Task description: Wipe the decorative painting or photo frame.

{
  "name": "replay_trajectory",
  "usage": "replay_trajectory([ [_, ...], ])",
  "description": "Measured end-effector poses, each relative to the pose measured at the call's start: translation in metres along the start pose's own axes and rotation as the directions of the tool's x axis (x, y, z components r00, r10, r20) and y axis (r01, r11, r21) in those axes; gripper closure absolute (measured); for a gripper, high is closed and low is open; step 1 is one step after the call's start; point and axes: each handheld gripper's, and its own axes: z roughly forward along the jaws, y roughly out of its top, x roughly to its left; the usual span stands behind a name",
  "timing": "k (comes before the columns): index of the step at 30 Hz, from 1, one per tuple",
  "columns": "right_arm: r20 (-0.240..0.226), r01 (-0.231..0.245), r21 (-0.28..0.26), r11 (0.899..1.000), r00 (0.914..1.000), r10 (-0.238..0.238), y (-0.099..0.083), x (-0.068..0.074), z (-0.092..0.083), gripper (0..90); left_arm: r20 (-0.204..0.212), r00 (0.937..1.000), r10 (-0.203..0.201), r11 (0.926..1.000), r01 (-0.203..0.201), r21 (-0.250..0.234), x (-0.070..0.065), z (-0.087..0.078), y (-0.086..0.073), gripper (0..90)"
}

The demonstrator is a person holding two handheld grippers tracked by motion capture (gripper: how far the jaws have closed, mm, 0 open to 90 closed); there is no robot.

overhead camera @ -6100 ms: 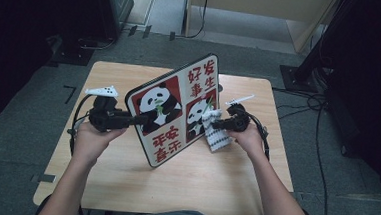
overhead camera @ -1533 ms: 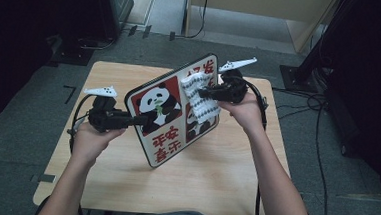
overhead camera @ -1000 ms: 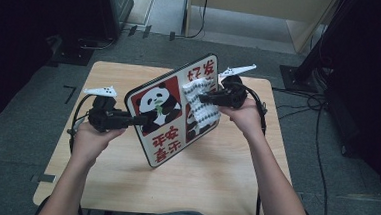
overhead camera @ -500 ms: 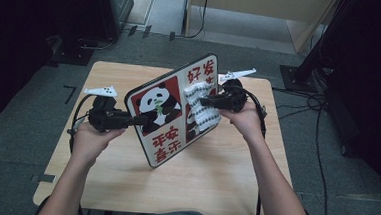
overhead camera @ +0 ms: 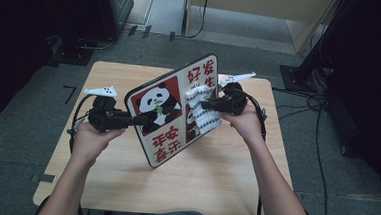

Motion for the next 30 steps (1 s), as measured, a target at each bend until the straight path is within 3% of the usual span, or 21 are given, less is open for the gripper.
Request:
replay_trajectory([
  [30,0.011,-0.032,0.064,0.997,0.9995,0.031,-0.027,-0.005,0.012,78.2,-0.002,1.0000,0.001,1.0000,-0.001,0.001,-0.001,0.000,0.000,74.5],
])
